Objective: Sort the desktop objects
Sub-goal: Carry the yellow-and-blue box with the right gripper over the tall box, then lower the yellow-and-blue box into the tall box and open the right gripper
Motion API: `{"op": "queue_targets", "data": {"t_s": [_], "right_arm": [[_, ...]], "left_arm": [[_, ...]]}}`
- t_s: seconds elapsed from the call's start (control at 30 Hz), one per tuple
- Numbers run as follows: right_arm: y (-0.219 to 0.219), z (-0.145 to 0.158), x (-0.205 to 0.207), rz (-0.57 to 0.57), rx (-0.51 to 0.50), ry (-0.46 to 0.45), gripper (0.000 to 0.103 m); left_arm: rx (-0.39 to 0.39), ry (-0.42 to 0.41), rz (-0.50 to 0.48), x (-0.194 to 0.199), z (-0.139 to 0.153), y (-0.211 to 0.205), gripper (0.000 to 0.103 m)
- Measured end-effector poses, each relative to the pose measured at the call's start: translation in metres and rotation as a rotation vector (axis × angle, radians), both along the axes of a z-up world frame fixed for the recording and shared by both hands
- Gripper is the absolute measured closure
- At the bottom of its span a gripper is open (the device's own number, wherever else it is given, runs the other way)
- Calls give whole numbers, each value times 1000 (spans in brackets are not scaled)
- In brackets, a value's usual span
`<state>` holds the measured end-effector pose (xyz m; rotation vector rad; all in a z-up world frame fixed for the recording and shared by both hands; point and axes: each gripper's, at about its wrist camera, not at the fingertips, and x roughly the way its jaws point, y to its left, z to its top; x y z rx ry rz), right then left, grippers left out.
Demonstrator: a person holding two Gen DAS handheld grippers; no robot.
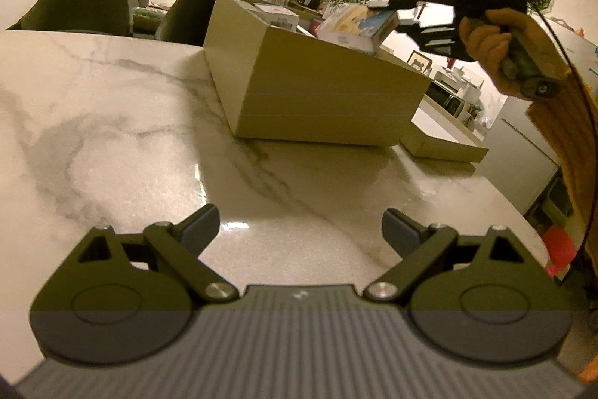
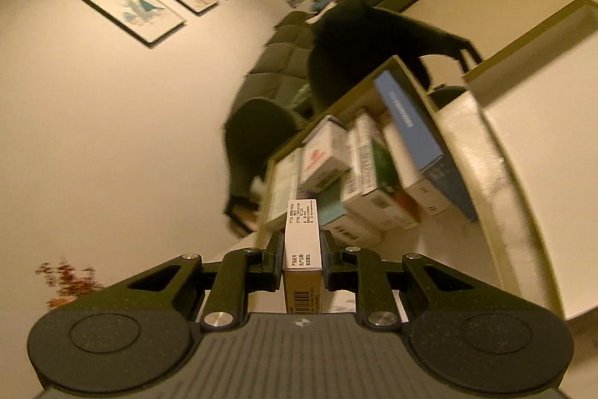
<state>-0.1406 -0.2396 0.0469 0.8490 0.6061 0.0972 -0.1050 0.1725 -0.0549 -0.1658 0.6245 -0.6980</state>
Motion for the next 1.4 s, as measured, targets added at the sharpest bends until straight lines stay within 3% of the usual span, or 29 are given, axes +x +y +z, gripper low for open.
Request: {"op": "queue_targets", "data": {"t_s": [0.2,0.43,0.6,0.7,0.9,1.13,1.4], "right_arm": [[12,-14,23,-33,-48,81,81],[20,-21,44,-90,-181,173,81],[31,-25,64,-83,-345,276,81],[35,-29,75,-60,-391,335,81],[45,-40,91,-54,-364,391,81],[51,-49,94,-54,-235,380,81],[59,-45,95,-25,-278,410,79]], "left_arm": [[-10,-5,11,1,2,4,8],[-16,-5,26,3,3,10,8],[-26,-12,27,4,4,13,8],[-37,-11,33,4,3,15,8],[-47,-14,44,1,3,21,8],[-53,-15,65,0,5,30,8],[-58,-17,74,-1,5,34,8]]}}
